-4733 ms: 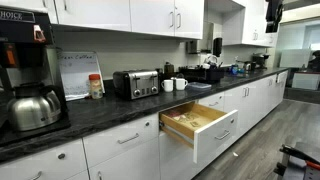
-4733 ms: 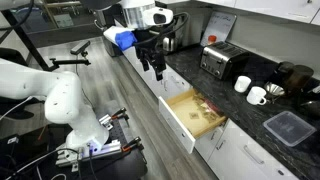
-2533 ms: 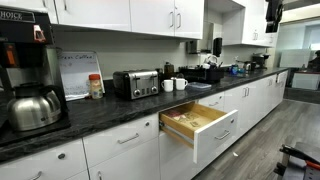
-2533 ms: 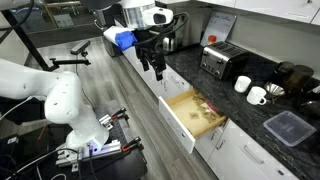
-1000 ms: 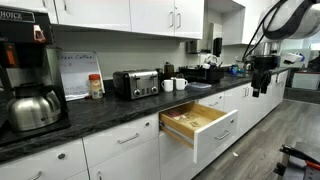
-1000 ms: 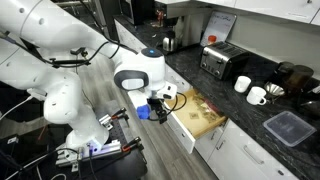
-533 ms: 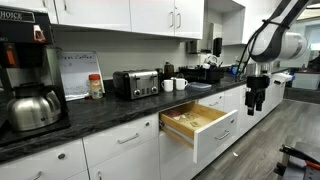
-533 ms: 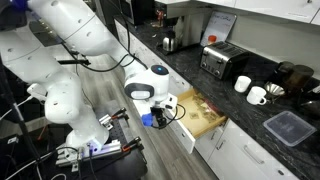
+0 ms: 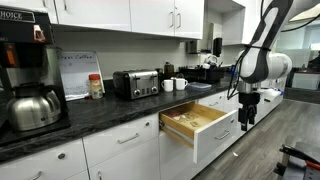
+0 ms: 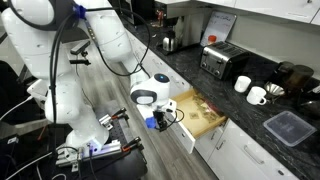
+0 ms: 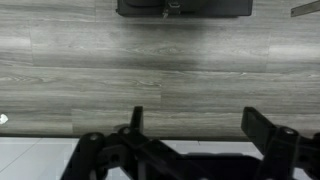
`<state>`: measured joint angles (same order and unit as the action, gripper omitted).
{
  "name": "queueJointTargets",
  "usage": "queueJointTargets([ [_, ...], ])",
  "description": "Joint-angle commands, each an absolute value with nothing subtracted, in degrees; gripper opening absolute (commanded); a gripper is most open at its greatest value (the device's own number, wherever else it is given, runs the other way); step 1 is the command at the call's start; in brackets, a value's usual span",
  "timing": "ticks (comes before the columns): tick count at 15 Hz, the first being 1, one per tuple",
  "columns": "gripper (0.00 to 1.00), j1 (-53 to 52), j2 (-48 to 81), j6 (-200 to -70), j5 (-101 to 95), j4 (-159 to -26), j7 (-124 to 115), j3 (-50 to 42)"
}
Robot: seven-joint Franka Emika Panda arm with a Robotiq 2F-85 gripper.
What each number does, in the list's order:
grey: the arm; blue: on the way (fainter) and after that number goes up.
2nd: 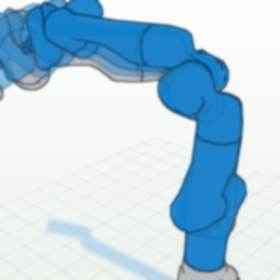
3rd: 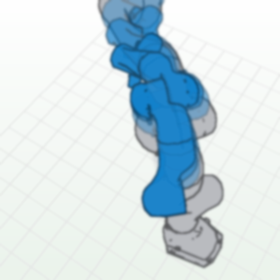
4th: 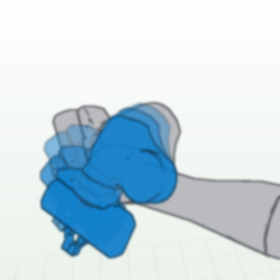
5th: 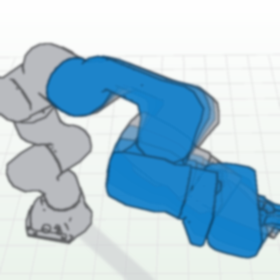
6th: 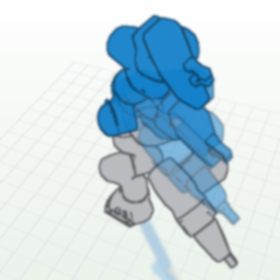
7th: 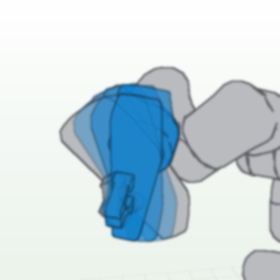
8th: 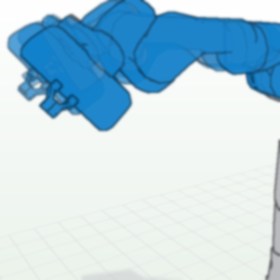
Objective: Close the open drawer
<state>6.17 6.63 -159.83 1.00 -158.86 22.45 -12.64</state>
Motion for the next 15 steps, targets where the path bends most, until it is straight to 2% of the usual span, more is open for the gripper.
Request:
queueJointTargets([
  [1,1.00,8.3,15.7,-164.9,1.0,-154.2,22.0,-8.9],
  [8,1.00,9.3,26.5,-170.3,-1.6,-145.5,17.1,-6.9],
  [15,1.00,9.7,30.9,-170.3,-2.3,-136.9,15.4,-5.2],
])
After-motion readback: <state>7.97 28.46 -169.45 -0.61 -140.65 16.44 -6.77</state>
